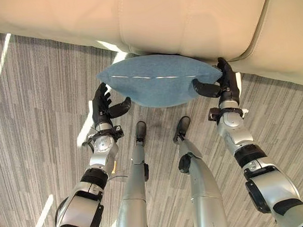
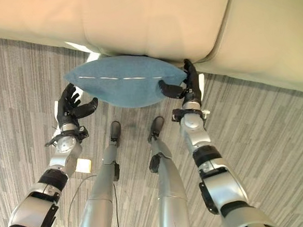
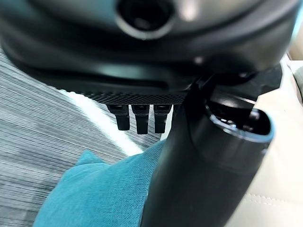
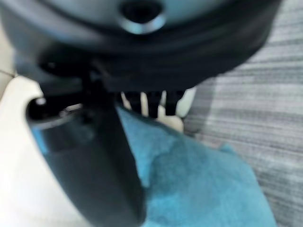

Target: Pick up all the scattered cushions and arrange them neatly on the sofa.

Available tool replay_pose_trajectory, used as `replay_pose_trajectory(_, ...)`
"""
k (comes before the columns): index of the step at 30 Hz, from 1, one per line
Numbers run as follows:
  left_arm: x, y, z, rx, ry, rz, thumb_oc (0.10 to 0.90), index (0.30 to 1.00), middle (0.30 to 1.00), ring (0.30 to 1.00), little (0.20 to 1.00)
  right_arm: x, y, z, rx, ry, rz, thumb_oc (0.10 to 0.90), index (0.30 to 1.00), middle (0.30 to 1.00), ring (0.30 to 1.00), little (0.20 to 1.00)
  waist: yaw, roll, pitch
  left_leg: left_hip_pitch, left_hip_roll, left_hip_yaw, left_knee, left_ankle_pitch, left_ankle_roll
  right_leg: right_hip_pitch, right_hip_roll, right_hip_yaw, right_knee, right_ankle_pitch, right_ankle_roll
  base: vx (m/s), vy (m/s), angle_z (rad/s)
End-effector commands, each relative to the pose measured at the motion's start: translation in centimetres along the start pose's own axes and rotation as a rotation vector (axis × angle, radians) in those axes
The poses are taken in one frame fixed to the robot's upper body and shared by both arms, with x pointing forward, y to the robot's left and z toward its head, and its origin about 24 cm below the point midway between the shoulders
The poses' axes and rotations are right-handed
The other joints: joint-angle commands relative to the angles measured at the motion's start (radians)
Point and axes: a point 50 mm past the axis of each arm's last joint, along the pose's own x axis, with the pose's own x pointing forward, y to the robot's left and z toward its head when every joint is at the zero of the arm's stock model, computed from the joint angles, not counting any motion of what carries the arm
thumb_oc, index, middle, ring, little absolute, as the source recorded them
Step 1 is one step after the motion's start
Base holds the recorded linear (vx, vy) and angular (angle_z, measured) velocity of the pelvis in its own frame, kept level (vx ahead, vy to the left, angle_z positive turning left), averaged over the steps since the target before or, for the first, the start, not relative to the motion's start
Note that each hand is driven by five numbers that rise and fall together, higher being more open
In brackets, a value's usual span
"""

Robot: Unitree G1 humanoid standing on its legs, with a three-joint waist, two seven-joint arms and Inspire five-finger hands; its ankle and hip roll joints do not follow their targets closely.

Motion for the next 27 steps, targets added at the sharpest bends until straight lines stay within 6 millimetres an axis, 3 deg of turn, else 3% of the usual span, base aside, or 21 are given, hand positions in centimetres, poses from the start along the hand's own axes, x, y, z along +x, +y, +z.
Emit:
replay_pose_trajectory(1,0.0,0.8,1.2,0.027,-0.096,0.026,0.8,0.9,0.9,0.9,0.9,-0.4,1.5,1.6,-0.004,-0.112,0.065,0.8,0.9,0.9,0.9,0.9,0.001,-0.005,-0.094,-0.059,-0.002,0.058,0.018,-0.059,0.001,-0.019,-0.047,0.093,0.006,-0.077,0.171,-0.01,0.039,0.01)
replay_pose_trajectory(4,0.8,-1.4,3.4,0.043,-0.166,-0.025,0.8,0.9,0.9,0.9,0.9,-0.2,3.6,3.4,0.027,-0.156,0.117,0.8,0.9,0.9,0.9,0.9,-0.003,-0.003,-0.08,-0.079,-0.009,0.059,0.011,-0.054,0.002,-0.04,-0.052,0.099,0.004,-0.074,0.176,0.0,0.013,0.0)
replay_pose_trajectory(10,1.2,-4.9,5.8,0.028,-0.237,-0.106,0.8,0.9,0.9,0.9,0.9,-0.5,6.5,5.3,0.074,-0.203,0.191,0.8,0.9,0.9,0.9,0.9,-0.009,0.001,-0.084,-0.106,-0.022,0.058,-0.001,-0.046,0.007,-0.07,-0.054,0.11,-0.003,-0.063,0.18,0.0,0.0,0.0)
replay_pose_trajectory(11,1.0,-6.2,6.6,0.005,-0.259,-0.136,0.8,0.9,0.9,0.9,0.9,-0.7,7.5,5.8,0.101,-0.209,0.219,0.776,0.865,0.865,0.865,0.865,-0.011,0.003,-0.089,-0.111,-0.024,0.058,-0.006,-0.045,0.008,-0.077,-0.055,0.112,-0.006,-0.061,0.182,0.0,0.0,0.0)
replay_pose_trajectory(12,1.0,-6.8,7.0,-0.014,-0.27,-0.149,0.626,0.639,0.639,0.639,0.639,-0.8,8.0,6.2,0.116,-0.217,0.232,0.566,0.549,0.549,0.549,0.549,-0.012,0.004,-0.091,-0.115,-0.026,0.059,-0.009,-0.044,0.009,-0.082,-0.055,0.115,-0.008,-0.059,0.184,0.0,0.0,0.0)
replay_pose_trajectory(13,1.0,-6.8,7.1,-0.014,-0.271,-0.149,0.579,0.568,0.568,0.568,0.568,-0.8,8.0,6.2,0.116,-0.217,0.232,0.489,0.434,0.434,0.434,0.434,-0.012,0.004,-0.091,-0.115,-0.026,0.059,-0.009,-0.044,0.009,-0.083,-0.055,0.115,-0.008,-0.059,0.184,0.0,0.0,0.0)
replay_pose_trajectory(14,0.8,-7.7,7.9,-0.039,-0.297,-0.17,0.4,0.3,0.3,0.3,0.3,-1.0,8.6,6.8,0.14,-0.236,0.252,0.4,0.3,0.3,0.3,0.3,-0.014,0.005,-0.098,-0.123,-0.027,0.06,-0.012,-0.043,0.01,-0.092,-0.055,0.117,-0.01,-0.055,0.186,0.0,0.0,0.0)
replay_pose_trajectory(21,0.5,-8.0,10.3,-0.153,-0.374,-0.183,0.4,0.3,0.3,0.3,0.3,-1.5,8.2,8.3,0.219,-0.314,0.272,0.4,0.3,0.3,0.3,0.3,-0.023,0.011,-0.13,-0.128,-0.03,0.066,-0.004,-0.05,0.016,-0.105,-0.052,0.133,0.002,-0.058,0.187,0.0,0.0,0.0)
replay_pose_trajectory(25,0.0,-7.0,9.5,-0.2,-0.354,-0.197,0.4,0.3,0.3,0.3,0.3,-2.2,7.4,7.2,0.237,-0.31,0.282,0.4,0.3,0.3,0.3,0.3,-0.025,0.019,-0.154,-0.099,-0.029,0.071,-0.002,-0.058,0.02,-0.087,-0.051,0.138,0.01,-0.064,0.185,0.02,-0.001,-0.03)
replay_pose_trajectory(27,-0.8,-5.5,7.8,-0.208,-0.323,-0.193,0.4,0.3,0.3,0.3,0.3,-3.4,6.1,5.1,0.259,-0.276,0.281,0.4,0.3,0.3,0.3,0.3,-0.027,0.027,-0.174,-0.039,-0.03,0.082,0.002,-0.074,0.025,-0.037,-0.049,0.138,0.018,-0.069,0.185,0.03,0.006,-0.05)
